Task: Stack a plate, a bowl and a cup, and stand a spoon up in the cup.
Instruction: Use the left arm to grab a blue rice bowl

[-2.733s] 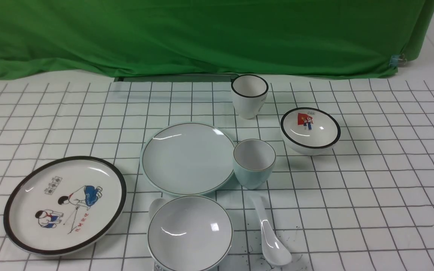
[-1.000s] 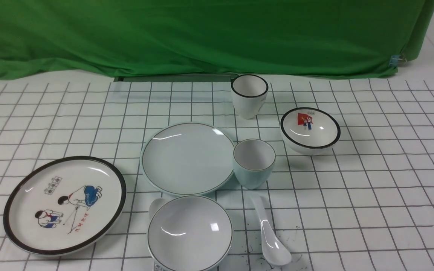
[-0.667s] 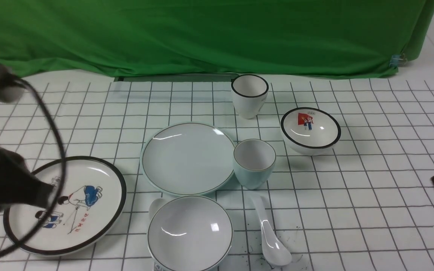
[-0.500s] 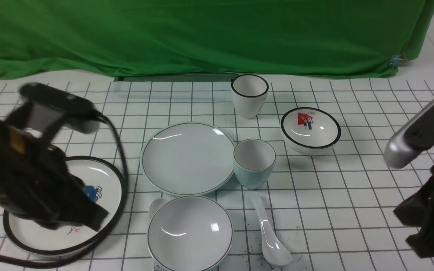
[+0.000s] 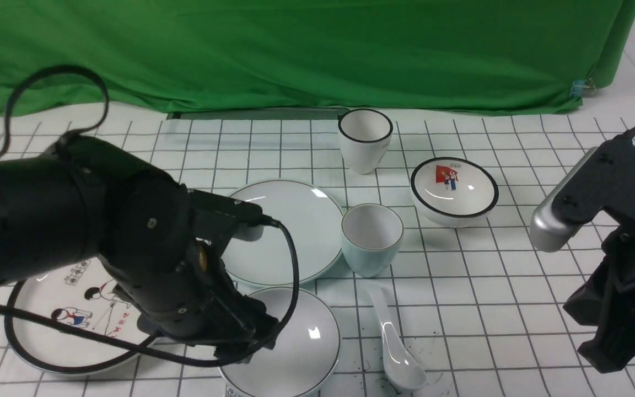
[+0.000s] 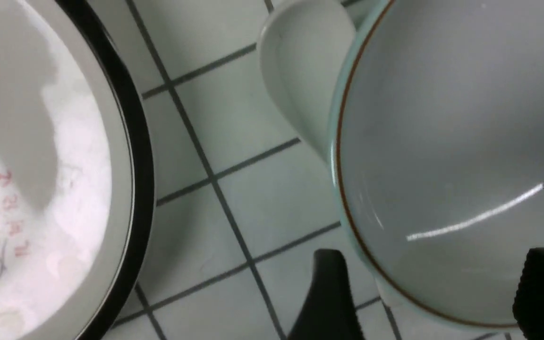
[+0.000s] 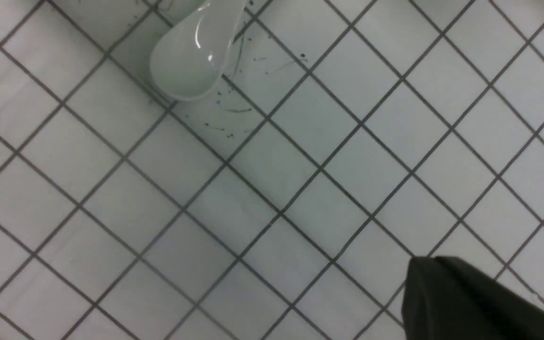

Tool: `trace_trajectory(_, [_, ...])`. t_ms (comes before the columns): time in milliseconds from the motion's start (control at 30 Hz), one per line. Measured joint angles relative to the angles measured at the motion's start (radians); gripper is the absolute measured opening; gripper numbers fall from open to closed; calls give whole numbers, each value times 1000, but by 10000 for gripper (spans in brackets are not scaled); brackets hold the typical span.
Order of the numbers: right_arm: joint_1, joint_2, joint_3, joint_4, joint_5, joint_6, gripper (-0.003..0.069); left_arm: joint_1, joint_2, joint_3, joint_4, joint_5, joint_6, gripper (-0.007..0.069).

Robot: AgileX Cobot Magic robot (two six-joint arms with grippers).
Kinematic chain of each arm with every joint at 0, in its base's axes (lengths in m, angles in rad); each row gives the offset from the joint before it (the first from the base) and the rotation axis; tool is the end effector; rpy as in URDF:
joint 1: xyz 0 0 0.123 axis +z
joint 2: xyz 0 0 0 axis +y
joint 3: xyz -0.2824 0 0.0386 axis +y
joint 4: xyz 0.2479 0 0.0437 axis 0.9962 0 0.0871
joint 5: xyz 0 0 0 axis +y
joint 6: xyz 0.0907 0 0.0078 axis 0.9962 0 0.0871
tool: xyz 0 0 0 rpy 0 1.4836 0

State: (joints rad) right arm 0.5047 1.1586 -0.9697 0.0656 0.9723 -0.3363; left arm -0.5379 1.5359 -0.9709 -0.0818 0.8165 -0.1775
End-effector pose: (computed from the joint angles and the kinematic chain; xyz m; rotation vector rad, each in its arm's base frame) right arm 0.1877 0.1094 0.3137 -1.0530 2.4302 0.1404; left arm 0.2431 -0.1514 0.2233 0.4511 2.8618 -0.2326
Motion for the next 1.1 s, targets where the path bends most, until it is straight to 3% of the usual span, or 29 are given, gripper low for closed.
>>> trace_trajectory(233, [0,-3,0,0,-1,0,15,40,65,0,-9,-71,-26,463])
trace_trajectory(433, [0,-3,0,0,-2,0,15,41,129,6,-40,-95,-26,363])
trace_trajectory(533, [0,-3,0,-1,-4,0,15,41,147,14,-44,-106,-25,264])
trace_trajectory(667, [0,-3,0,-1,-4,0,20,41,140,15,-47,-115,-26,76])
trace_trajectory(800, [0,-3,0,-1,-4,0,22,41,103,15,-64,-118,-22,-5])
trace_trajectory(1100, [0,-3,0,-1,-4,0,22,88,6,-74,-28,-15,16,-11])
